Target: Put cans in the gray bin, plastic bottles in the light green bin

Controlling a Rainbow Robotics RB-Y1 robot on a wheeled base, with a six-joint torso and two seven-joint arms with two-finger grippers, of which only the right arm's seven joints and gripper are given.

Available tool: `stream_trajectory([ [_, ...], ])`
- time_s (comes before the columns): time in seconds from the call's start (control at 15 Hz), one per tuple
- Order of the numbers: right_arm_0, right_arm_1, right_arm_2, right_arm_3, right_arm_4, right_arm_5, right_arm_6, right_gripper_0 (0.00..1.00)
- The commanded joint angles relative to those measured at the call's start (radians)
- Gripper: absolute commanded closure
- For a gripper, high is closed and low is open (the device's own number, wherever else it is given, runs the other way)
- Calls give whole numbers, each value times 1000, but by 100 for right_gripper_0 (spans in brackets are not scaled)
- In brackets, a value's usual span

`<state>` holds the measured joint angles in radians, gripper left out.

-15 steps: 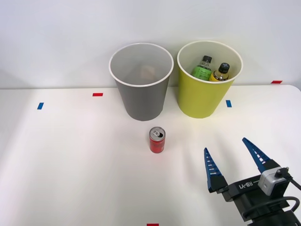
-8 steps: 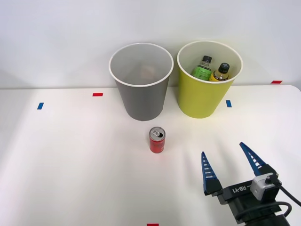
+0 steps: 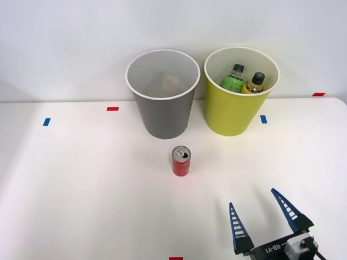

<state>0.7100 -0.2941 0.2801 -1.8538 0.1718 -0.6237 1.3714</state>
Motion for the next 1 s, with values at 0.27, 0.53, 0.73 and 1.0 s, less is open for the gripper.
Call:
stream_trajectory([
  [0.27,45,18,4,51,0,-21,49,0],
  [0.53,57,26,1,51,-11,-19,51,0],
  [0.73,71,49,4,51,-11,-21,35,0],
  [1.0,65,69,7,71,-9,-22,-75,0],
])
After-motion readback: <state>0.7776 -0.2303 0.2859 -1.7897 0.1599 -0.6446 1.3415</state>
